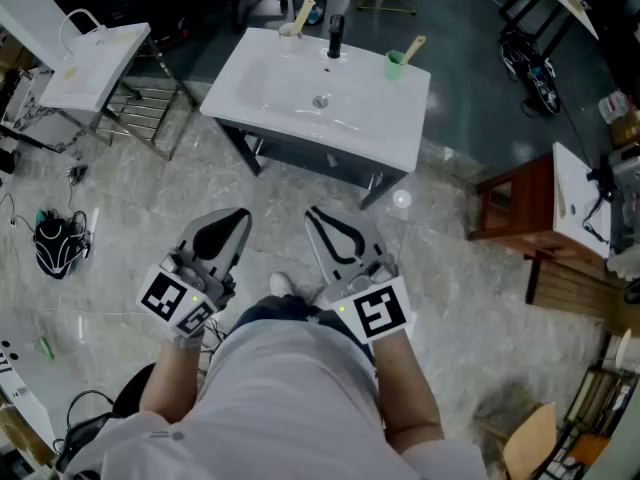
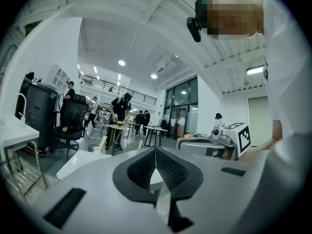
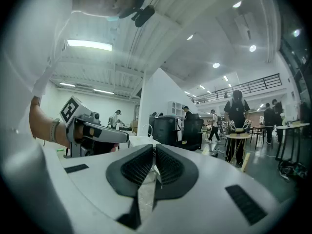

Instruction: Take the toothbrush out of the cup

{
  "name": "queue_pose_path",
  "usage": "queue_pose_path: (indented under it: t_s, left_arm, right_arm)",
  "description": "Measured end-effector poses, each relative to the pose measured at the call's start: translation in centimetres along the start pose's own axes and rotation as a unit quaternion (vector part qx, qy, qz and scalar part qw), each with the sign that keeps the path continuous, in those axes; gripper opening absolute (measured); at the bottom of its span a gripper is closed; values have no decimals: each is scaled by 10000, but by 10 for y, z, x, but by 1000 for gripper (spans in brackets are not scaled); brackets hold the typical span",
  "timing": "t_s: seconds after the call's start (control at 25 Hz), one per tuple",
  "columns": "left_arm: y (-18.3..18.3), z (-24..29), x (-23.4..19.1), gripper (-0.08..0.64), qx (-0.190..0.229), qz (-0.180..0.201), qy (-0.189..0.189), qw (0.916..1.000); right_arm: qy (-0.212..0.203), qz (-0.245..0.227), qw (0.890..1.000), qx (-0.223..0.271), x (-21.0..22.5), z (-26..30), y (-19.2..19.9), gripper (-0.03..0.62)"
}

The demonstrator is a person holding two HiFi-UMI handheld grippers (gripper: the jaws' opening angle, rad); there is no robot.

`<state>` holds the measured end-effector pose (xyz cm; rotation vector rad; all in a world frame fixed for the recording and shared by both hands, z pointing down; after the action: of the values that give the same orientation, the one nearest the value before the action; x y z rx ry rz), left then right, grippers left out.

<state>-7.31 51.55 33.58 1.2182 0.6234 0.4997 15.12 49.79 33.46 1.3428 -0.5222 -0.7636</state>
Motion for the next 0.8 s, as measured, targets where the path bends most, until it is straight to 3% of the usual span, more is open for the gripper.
queue_pose_path:
  t_s: [0.48, 0.8]
  left_arm:
    - [-2, -3, -37, 18, 132, -23, 291, 9995]
    - [5, -14, -78, 18, 51, -8, 454, 9990]
  right_arm:
    - [125, 146, 9998, 9, -5, 32, -6, 32]
    - [617, 460, 9970, -76, -4, 48, 3, 32]
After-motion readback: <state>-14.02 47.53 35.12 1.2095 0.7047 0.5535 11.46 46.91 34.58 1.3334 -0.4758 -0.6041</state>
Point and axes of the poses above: the fingertips, and each gripper's own axes: z forward along the fingers, x to its right, y out of its underside, the point moved 10 cm from there along -z, backward along the fingers, and after that the axes turned 9 degrees about -x, right-handed, at the moved point
